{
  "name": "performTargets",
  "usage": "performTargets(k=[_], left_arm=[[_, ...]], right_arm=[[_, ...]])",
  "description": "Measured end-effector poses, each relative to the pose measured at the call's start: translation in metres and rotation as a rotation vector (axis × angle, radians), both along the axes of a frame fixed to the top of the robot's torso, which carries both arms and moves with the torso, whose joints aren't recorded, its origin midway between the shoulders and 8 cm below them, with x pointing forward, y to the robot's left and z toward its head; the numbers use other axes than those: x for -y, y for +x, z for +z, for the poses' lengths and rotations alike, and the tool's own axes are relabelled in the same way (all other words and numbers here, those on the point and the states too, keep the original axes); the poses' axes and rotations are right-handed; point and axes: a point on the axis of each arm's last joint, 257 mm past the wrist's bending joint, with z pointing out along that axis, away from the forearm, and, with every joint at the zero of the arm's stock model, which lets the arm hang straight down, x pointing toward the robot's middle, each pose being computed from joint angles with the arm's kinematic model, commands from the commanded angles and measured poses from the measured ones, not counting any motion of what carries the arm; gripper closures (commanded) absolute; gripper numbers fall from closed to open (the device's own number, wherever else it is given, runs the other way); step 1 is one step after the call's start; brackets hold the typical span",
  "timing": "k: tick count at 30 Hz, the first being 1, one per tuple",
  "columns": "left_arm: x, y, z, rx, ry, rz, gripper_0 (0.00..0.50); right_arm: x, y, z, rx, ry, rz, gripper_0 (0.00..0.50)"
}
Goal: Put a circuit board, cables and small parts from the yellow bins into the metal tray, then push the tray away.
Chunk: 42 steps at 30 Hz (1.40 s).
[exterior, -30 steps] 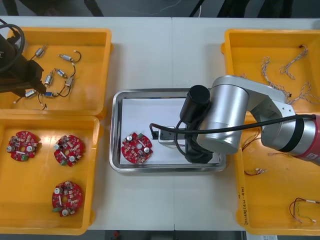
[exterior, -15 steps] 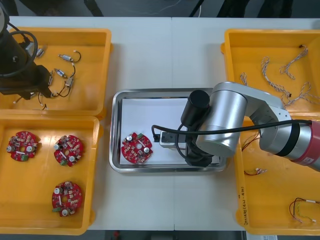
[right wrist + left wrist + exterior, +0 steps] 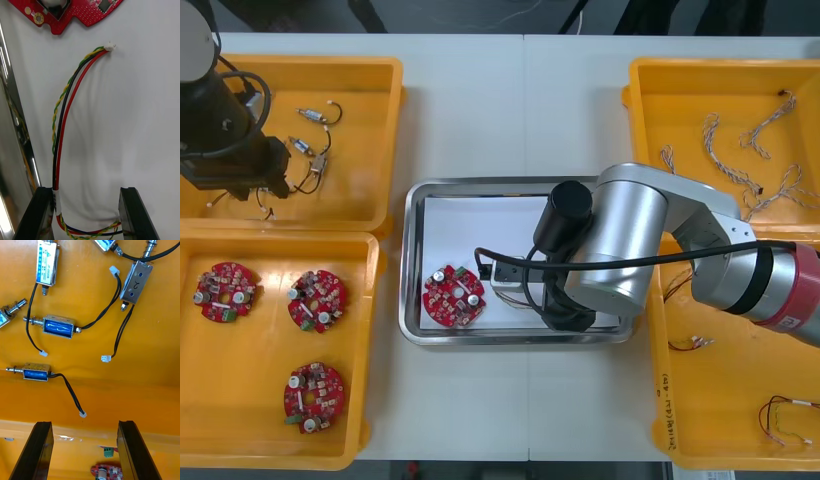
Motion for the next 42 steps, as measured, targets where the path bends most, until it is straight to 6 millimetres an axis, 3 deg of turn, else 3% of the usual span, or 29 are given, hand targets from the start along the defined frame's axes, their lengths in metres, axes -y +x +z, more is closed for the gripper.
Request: performTargets(k=[11,23,26,30,35,42], left_arm=[[-0.005,0.006,-0.017,-0.023,0.025,-0.001,0.000],[-0.007,0.017,-0.026,0.002,0.034,-0.003,0.000],[-0.008,0.017,-0.032,-0.007,0.046,-0.003,0.000],[-0.009,0.016,-0.036,-0.016,0.056,-0.005,0.000],[-0.008,0.015,-0.038,-0.023,0.059,-0.009,0.000],[-0.007,0.012,-0.044,-0.039,0.065,-0.019,0.000]], right_arm=[[0.003,0.010,0.027,-0.001,0.015,-0.066,0.000],[0.012,0.008,0.070,-0.053,0.032,-0.171,0.000],[0.013,0.008,0.088,-0.068,0.056,-0.208,0.000],[-0.001,0.020,0.122,-0.029,0.179,-0.239,0.000],[-0.001,0.034,0.161,0.057,0.292,-0.306,0.000],[0.012,0.042,0.187,0.069,0.418,-0.466,0.000]])
